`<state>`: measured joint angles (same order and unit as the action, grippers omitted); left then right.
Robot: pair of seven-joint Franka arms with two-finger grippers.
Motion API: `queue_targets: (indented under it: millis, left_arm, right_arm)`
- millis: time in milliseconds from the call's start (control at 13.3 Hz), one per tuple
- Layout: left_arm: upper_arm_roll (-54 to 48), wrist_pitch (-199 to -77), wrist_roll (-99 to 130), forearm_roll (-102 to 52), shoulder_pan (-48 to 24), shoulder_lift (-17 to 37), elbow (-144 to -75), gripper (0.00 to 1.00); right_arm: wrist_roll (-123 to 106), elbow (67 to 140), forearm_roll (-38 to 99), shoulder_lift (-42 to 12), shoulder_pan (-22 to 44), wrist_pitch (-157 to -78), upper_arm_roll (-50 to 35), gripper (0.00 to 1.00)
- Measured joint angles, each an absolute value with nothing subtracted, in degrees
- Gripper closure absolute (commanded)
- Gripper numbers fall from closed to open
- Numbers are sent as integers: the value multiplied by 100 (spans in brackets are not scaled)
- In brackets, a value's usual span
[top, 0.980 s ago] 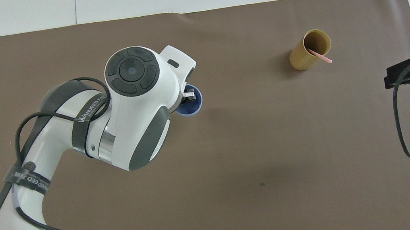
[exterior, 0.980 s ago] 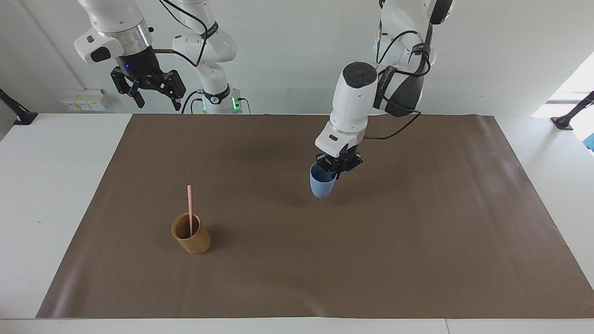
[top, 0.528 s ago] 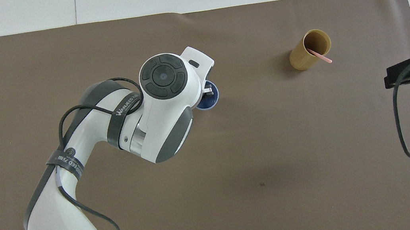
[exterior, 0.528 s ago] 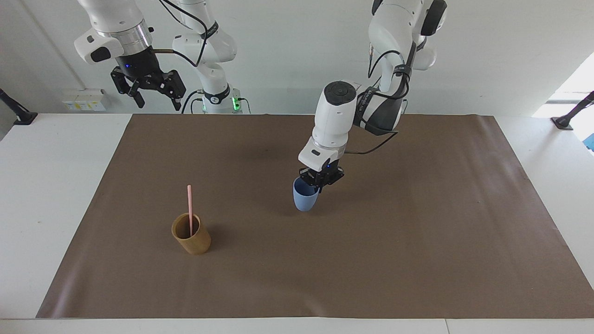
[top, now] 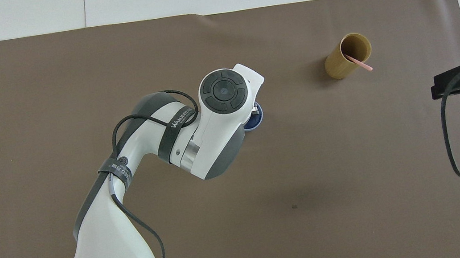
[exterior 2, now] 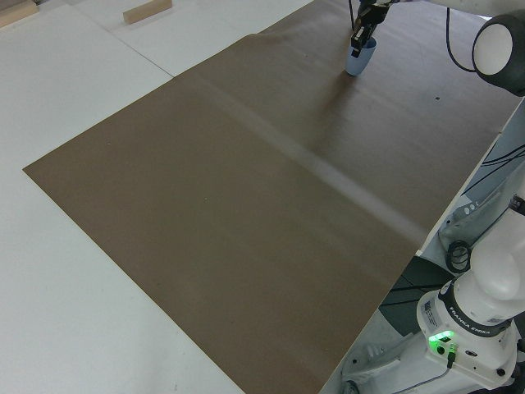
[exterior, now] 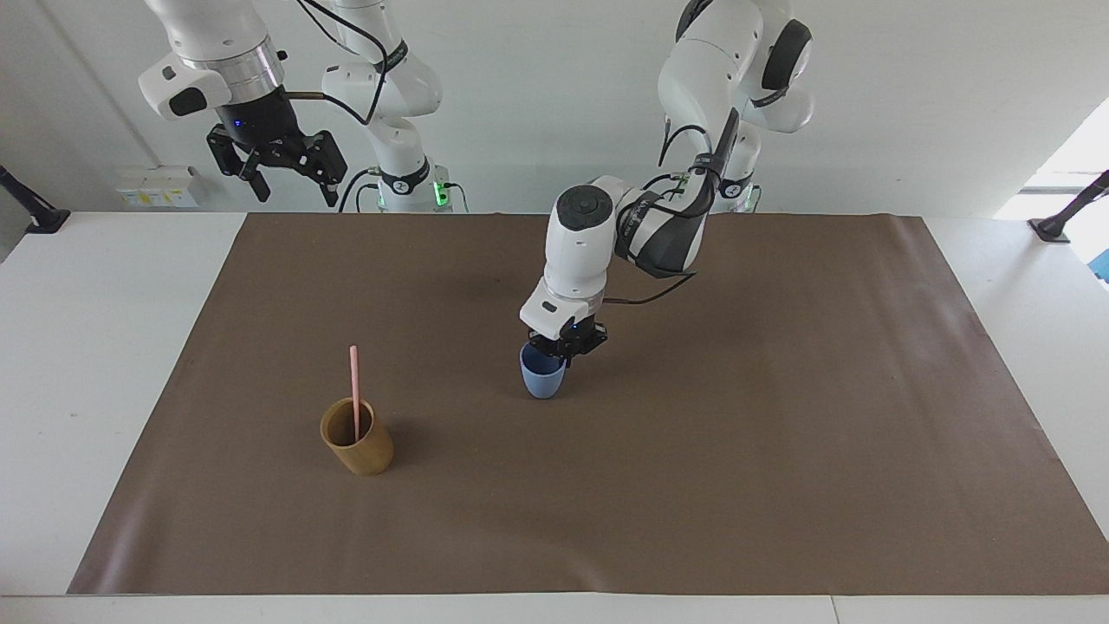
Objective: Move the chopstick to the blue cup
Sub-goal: 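Slide the blue cup with the left gripper toward the table center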
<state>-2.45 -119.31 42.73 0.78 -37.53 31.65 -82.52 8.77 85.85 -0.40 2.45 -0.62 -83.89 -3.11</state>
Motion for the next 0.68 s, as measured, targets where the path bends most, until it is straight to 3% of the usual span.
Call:
queue_targets:
  millis: [452,678]
  left_arm:
    - [-241,-11915,4287,78,-3753,3164,-8219,98]
    - [-243,-11913,4532,77,-3753,3165,-8220,75]
  right_arm:
    - [877,8587,-40,245,-64,-8517,-306,0]
    - [877,8593,-40,245,-64,-8608,-306,0]
